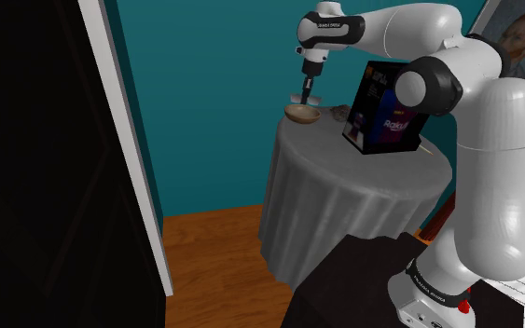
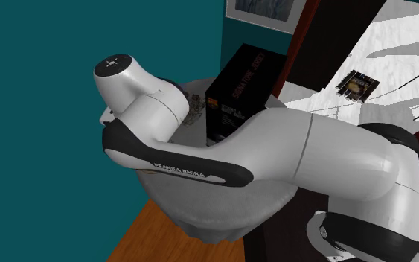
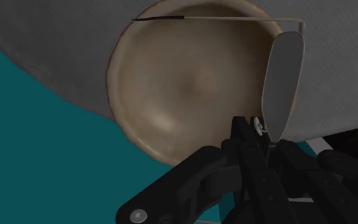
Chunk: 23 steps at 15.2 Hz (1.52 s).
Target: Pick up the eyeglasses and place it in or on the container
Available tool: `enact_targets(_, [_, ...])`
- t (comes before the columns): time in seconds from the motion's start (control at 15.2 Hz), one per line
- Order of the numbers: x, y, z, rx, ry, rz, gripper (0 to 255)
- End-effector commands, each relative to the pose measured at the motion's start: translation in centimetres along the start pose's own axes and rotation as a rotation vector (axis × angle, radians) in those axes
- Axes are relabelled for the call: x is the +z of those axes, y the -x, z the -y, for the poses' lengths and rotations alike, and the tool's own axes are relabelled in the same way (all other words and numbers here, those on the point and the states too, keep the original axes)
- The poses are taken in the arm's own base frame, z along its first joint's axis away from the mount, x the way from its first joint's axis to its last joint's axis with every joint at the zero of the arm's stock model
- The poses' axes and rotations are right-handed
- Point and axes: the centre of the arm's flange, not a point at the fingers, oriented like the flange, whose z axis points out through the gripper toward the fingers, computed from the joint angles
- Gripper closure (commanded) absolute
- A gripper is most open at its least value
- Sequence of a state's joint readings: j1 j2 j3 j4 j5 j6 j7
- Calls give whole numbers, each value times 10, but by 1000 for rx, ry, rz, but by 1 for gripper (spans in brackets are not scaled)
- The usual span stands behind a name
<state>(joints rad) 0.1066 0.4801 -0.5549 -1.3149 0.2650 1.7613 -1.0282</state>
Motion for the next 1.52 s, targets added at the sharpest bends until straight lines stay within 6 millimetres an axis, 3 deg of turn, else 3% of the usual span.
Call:
enact_targets(0.0, [11, 2, -1, 0, 0, 0, 255])
enact_targets(0.33, [40, 3, 0, 0, 0, 0, 255])
enact_targets(0.86, [40, 3, 0, 0, 0, 0, 255])
enact_targets(0.92, [40, 3, 0, 0, 0, 0, 0])
enact_targets(1.25, [40, 3, 0, 0, 0, 0, 0])
enact_targets(1.45, [0, 3, 0, 0, 0, 0, 0])
